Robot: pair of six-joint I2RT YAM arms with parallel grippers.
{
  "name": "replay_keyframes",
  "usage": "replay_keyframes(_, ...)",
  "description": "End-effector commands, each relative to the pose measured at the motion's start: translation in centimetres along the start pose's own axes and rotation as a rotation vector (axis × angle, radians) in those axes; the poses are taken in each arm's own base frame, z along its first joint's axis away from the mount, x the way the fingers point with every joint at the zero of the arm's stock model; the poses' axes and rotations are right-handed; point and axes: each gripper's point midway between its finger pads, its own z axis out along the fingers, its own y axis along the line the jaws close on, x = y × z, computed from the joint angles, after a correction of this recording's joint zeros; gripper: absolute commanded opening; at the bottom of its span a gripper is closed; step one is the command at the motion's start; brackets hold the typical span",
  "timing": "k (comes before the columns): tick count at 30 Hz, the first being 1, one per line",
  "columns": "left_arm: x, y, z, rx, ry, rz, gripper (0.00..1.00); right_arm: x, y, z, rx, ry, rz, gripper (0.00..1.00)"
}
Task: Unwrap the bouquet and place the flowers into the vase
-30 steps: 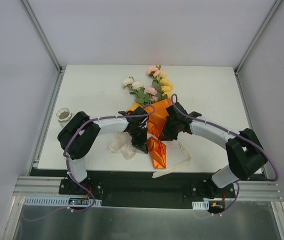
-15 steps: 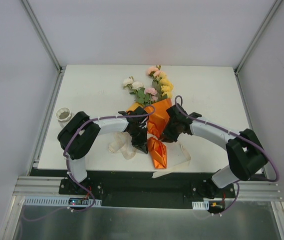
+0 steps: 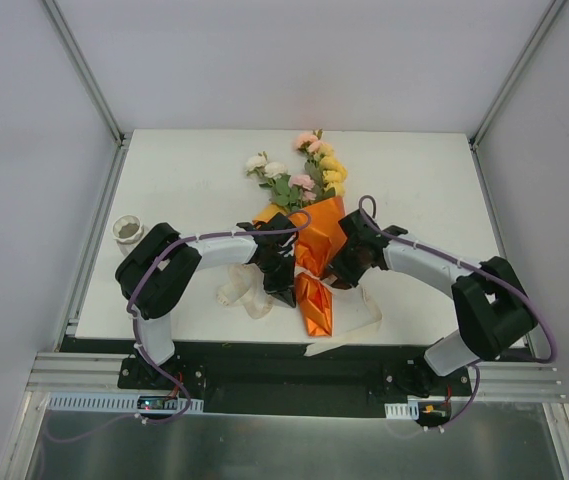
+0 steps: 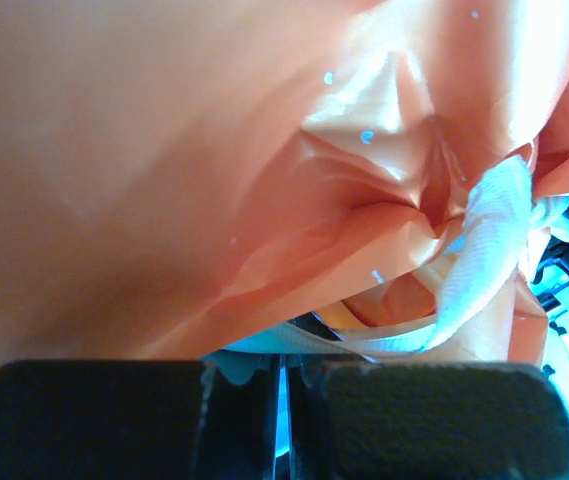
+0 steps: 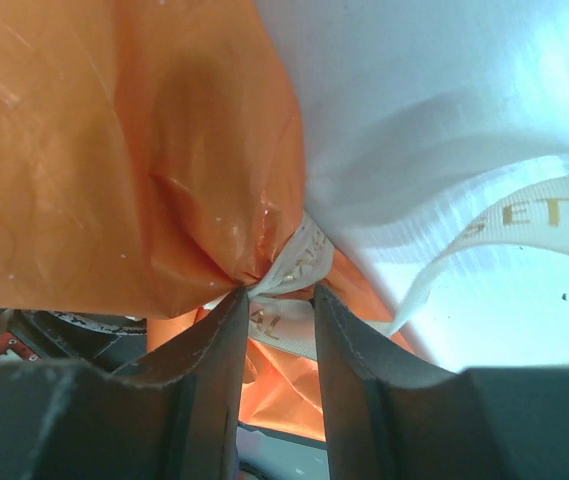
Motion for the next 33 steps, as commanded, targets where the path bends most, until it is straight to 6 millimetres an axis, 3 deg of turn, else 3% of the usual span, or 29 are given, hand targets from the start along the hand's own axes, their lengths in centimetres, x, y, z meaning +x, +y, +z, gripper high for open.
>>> replay_keyframes(1, 0.3, -1.3, -0.7, 0.034, -0.002, 0.045, 0.00, -0.4, 1.6, 0.3, -0.052, 0.006, 0.029, 0.36)
replay_keyframes(7, 0.8, -1.4, -0.3, 0.034, 0.016, 0.061, 0.00, -0.3, 2.1, 1.0, -0.086, 0.034, 0.092, 0.36)
replay_keyframes(12, 1.3, -1.7, -0.5, 0.038, 0.018, 0.079, 0.00, -1.7, 2.7, -0.2, -0.138, -0.022, 0.129, 0.35)
replay_keyframes(20, 2.0, -2.1, -3.6, 0.041, -0.045, 0.143, 0.00, -2.0, 3.6, 0.0, -0.155, 0.014, 0.193, 0.36)
replay_keyframes(26, 1.9, -2.1, -5.7, 0.008, -0.083, 0.161, 0.14, -2.2, 3.2, 0.9, -0.124, 0.040, 0.233, 0.37)
replay_keyframes(29, 1.2, -2.0, -6.0, -0.005, -0.098, 0.190, 0.15, -2.3, 3.1, 1.3, -0.105, 0.054, 0.238, 0.35)
replay_keyframes(33, -0.2, -2.1, -6.5, -0.035, -0.134, 0.231, 0.25, -2.1, 3.0, 2.0, -0.066, 0.075, 0.224, 0.29)
